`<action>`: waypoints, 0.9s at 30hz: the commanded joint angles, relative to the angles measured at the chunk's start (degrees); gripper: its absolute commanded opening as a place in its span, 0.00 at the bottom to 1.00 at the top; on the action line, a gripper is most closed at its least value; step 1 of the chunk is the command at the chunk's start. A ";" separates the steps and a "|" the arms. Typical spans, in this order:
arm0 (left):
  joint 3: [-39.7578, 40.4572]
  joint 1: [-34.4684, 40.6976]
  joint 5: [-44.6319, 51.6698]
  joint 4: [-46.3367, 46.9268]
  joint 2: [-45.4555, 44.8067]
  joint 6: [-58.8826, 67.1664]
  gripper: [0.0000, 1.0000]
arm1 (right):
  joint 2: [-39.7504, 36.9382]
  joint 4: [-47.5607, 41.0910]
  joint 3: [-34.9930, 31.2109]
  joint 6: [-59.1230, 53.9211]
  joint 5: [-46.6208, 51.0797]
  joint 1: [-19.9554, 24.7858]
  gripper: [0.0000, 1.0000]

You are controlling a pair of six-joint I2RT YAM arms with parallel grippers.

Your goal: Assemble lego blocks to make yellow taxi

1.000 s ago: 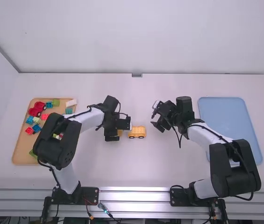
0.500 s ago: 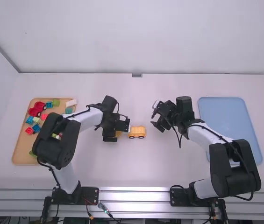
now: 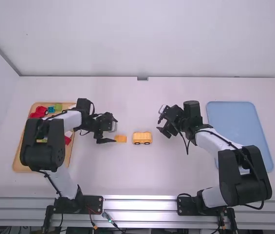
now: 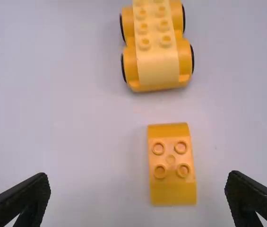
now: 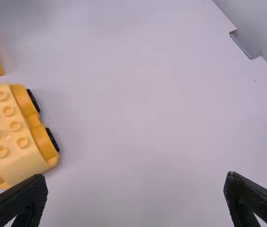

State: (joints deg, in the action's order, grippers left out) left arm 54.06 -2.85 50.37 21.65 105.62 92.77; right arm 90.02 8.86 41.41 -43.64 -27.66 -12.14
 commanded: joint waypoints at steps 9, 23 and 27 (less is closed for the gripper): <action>-11.54 0.55 11.76 -27.04 2.58 -17.79 0.99 | -0.98 0.59 1.33 0.13 -2.71 0.11 0.99; -2.67 0.68 8.44 -5.33 9.07 -1.70 0.99 | -0.98 1.33 1.33 0.15 -2.75 0.11 0.99; -4.72 0.70 7.23 -11.78 9.16 -7.67 0.99 | -0.98 1.44 1.33 0.13 -2.75 0.07 0.99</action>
State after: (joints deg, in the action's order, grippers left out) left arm 50.57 -2.46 57.87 10.39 114.65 86.63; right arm 90.02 10.31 41.41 -43.68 -29.67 -12.16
